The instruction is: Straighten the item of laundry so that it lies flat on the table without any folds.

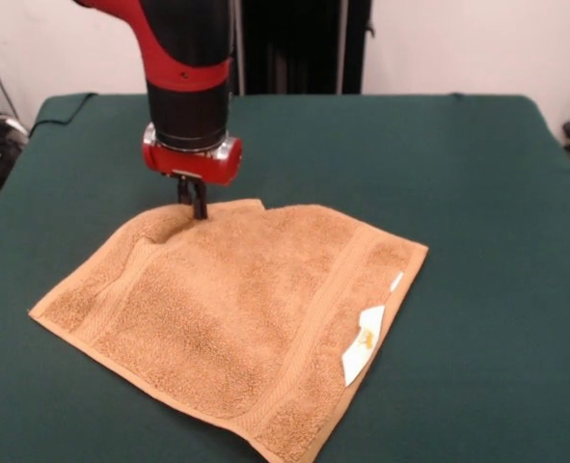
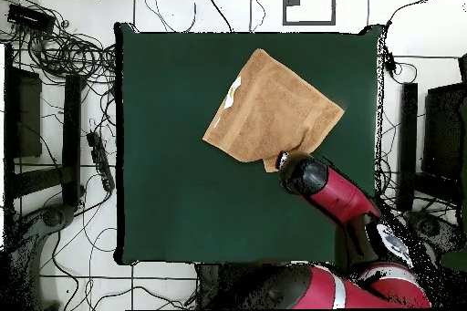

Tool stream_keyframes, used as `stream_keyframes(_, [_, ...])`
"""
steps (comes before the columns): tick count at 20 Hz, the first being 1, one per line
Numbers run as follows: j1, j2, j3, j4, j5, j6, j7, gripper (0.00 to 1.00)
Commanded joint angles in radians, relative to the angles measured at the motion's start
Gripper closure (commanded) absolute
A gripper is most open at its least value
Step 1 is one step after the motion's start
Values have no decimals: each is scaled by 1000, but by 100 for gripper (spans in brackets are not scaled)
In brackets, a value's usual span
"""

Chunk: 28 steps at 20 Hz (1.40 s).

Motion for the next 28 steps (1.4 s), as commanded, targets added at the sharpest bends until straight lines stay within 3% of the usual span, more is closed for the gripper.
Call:
stream_keyframes(1, [-34, 57, 91, 106, -31, -25, 176, 100])
stream_keyframes(14, [-96, 40, 108, 119, -111, 31, 94, 100])
stream_keyframes(28, [-164, 10, 128, 162, -210, 61, 89, 100])
